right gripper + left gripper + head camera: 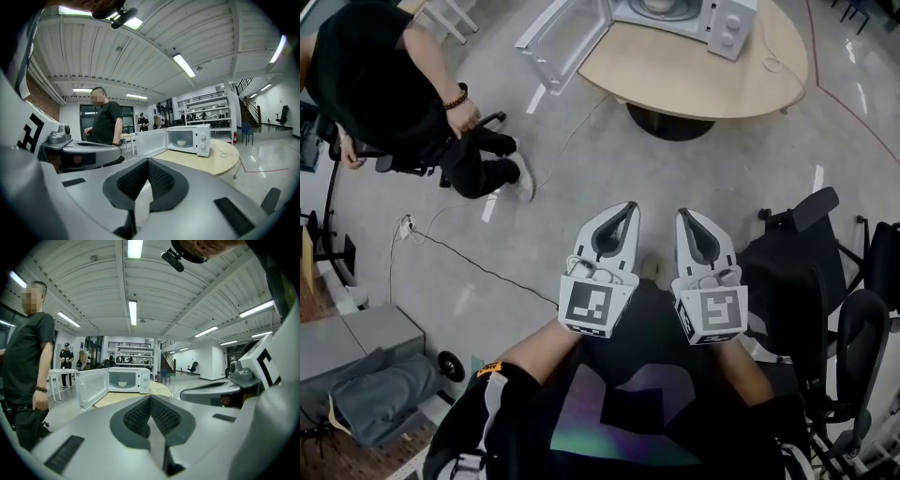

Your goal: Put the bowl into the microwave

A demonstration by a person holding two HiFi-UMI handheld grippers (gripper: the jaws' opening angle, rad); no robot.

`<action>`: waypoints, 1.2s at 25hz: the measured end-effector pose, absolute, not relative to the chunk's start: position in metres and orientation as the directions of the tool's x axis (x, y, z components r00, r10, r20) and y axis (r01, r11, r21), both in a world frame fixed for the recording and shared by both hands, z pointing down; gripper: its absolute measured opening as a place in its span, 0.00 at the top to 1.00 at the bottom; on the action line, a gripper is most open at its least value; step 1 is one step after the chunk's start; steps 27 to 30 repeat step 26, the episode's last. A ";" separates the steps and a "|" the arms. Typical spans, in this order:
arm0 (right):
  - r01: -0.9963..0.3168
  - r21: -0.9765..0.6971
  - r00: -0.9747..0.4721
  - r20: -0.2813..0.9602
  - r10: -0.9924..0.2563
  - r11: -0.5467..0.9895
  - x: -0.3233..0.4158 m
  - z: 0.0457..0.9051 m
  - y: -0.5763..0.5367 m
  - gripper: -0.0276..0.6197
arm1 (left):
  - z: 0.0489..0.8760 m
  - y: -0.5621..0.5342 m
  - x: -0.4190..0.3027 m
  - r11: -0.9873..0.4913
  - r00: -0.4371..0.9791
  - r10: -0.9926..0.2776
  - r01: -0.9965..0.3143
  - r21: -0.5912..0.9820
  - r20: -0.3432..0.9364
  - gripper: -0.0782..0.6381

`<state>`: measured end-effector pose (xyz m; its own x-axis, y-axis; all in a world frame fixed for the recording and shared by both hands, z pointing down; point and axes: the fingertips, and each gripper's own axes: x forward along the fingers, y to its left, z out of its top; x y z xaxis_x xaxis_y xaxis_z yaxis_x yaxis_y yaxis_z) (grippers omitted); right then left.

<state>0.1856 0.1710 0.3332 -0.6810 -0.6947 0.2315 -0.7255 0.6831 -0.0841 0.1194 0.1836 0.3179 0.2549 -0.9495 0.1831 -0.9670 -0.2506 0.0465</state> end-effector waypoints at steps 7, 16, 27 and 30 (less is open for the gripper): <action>-0.731 -0.083 -0.675 0.232 -0.701 0.677 0.189 0.334 0.164 0.93 | 0.319 0.175 0.123 -0.255 0.260 -0.945 -0.966 0.049 0.197 0.83; -0.744 -0.091 -0.662 0.240 -0.710 0.662 0.193 0.337 0.150 0.93 | 0.324 0.160 0.126 -0.267 0.272 -0.937 -0.962 0.052 0.219 0.83; -0.752 -0.092 -0.653 0.242 -0.718 0.653 0.192 0.336 0.136 0.93 | 0.324 0.146 0.126 -0.278 0.282 -0.934 -0.959 0.052 0.221 0.83; -0.752 -0.092 -0.653 0.242 -0.718 0.653 0.192 0.336 0.136 0.93 | 0.324 0.146 0.126 -0.278 0.282 -0.934 -0.959 0.052 0.221 0.83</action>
